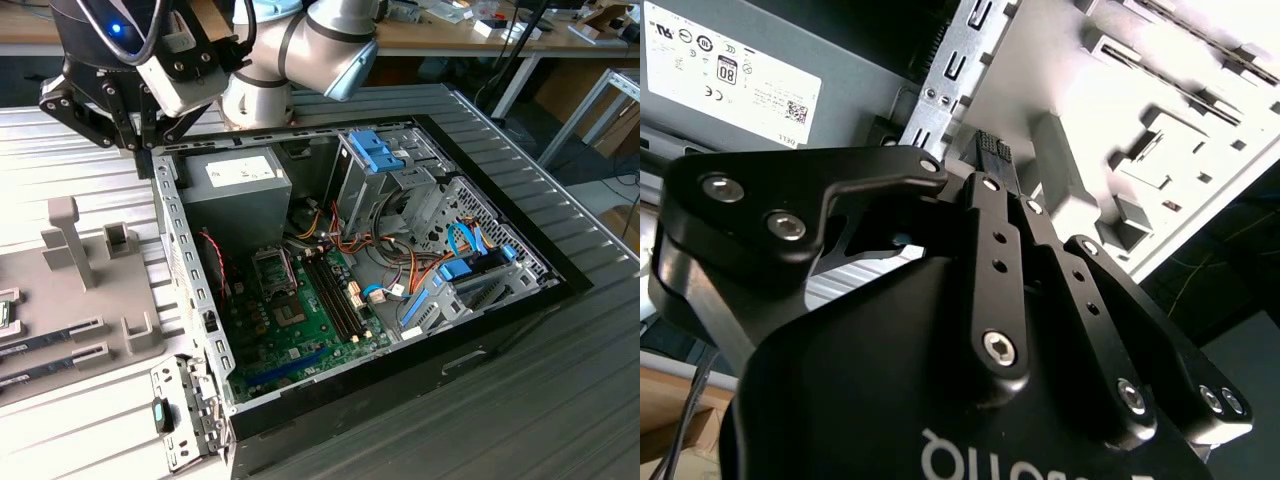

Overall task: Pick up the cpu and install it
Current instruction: 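Reach for the cpu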

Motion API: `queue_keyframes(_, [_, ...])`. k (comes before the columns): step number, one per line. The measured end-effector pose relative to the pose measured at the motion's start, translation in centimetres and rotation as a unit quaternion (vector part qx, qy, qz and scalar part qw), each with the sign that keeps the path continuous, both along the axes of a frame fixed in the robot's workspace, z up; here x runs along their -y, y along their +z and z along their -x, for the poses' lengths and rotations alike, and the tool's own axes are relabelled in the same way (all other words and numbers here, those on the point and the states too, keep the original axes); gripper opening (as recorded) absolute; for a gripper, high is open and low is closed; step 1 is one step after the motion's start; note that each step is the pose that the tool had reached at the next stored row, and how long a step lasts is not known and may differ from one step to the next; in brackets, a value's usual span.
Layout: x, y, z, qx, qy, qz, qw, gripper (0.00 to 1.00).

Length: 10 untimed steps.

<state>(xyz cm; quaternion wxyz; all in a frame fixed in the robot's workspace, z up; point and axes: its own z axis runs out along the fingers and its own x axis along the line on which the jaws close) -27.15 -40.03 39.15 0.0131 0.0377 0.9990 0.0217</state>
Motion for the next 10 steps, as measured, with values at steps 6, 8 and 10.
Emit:
queue_keyframes(6, [0.0, 0.0, 0.27, 0.0, 0.0, 0.0, 1.0, 0.11])
queue_keyframes(8, [0.0, 0.0, 0.41, 0.0, 0.0, 0.0, 1.0, 0.11])
queue_keyframes(10, [0.0, -0.01, 0.49, 0.0, 0.0, 0.0, 1.0, 0.11])
